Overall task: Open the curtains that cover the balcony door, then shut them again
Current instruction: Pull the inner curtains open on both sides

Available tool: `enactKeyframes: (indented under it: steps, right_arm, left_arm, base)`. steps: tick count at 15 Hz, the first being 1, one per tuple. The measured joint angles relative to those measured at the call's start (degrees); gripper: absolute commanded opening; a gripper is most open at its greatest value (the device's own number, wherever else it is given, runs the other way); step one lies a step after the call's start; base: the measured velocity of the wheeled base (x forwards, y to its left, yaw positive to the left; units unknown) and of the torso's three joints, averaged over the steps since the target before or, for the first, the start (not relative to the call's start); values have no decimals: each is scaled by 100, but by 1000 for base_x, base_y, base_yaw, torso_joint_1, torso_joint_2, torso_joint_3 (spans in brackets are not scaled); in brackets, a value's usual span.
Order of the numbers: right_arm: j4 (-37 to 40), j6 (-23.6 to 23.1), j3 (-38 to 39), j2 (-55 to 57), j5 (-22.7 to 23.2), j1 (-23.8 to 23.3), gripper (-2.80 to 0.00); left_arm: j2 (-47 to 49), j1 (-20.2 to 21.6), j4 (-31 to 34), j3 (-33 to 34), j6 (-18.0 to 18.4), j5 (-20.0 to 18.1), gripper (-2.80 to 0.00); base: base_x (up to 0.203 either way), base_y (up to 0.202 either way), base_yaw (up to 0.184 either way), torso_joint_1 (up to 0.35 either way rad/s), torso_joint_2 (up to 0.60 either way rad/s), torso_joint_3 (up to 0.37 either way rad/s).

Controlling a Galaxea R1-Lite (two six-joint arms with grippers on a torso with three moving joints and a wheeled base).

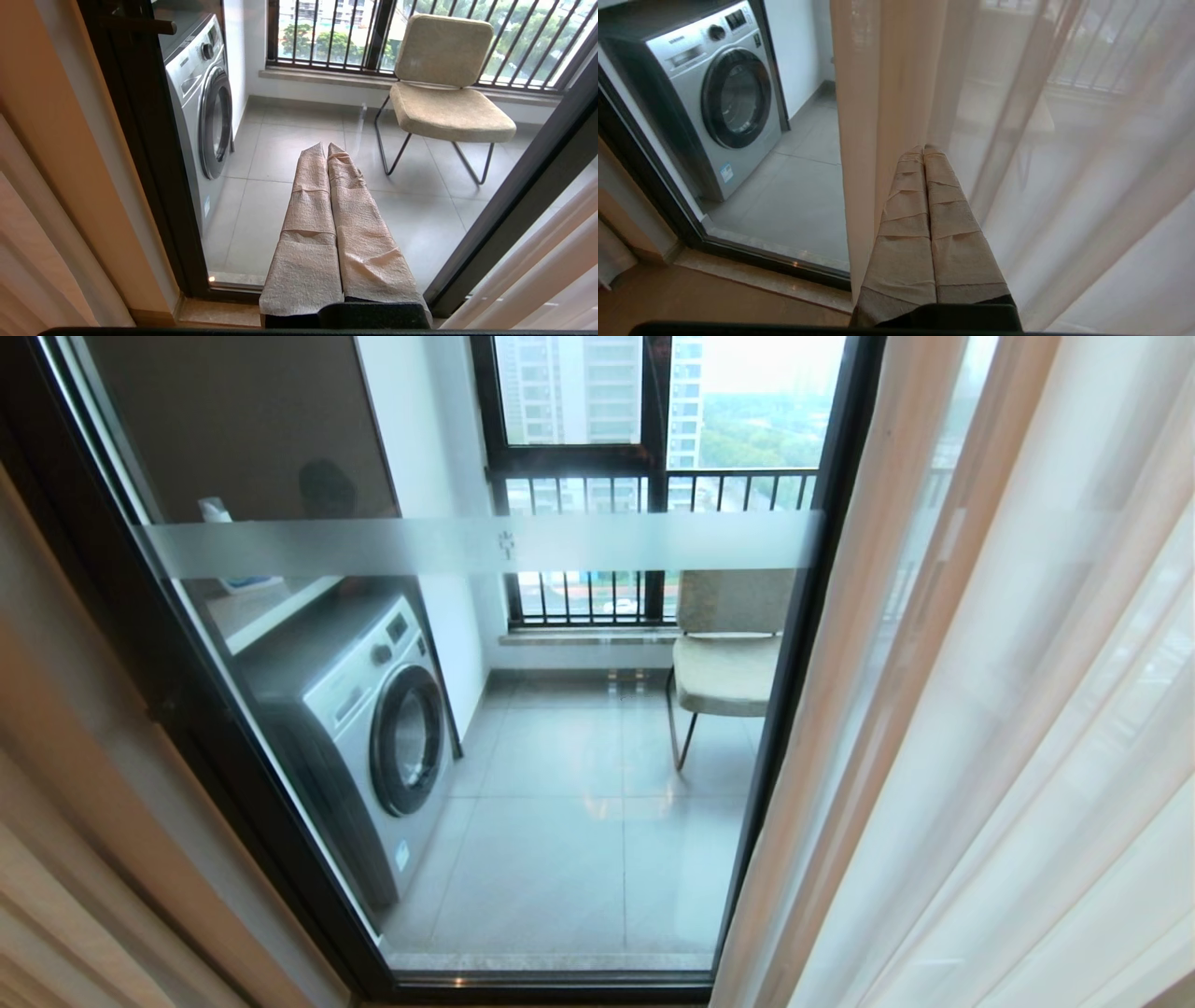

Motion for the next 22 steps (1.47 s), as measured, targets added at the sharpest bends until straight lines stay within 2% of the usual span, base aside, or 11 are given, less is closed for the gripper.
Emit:
enactKeyframes:
  steps: [1, 2, 4, 6, 11, 17, 22]
  right_arm:
    - [-409, 2, -64, 364, 174, 0, -280]
    - [-830, 2, -154, 741, 382, 0, 0]
    - [-1442, -1, -431, 1386, 762, -1, 0]
    - [-1609, 6, -749, 1915, 893, -15, 0]
    - [-1745, 55, -1406, 3002, 918, -2, 0]
    - [-2879, 17, -1889, 4266, 915, 33, 0]
    - [-2950, 28, -2662, 5181, 910, 122, 0]
  left_arm:
    - [0, 0, -2, 0, 1, -2, -280]
    - [0, -2, -2, 0, 2, -2, -280]
    - [0, 2, 0, 0, 2, 0, -280]
    - [0, 2, -2, 0, 2, -5, -280]
    - [-2, -2, -2, 0, 5, -1, -280]
    - [-2, -2, -2, 0, 1, -2, -280]
    - [-2, -2, -2, 0, 2, -2, -280]
  base:
    - [0, 0, 0, 0, 0, 0]
    - [0, 0, 0, 0, 0, 0]
    - [0, 0, 0, 0, 0, 0]
    - [0, 0, 0, 0, 0, 0]
    - [0, 0, 0, 0, 0, 0]
    - [0, 0, 0, 0, 0, 0]
    - [0, 0, 0, 0, 0, 0]
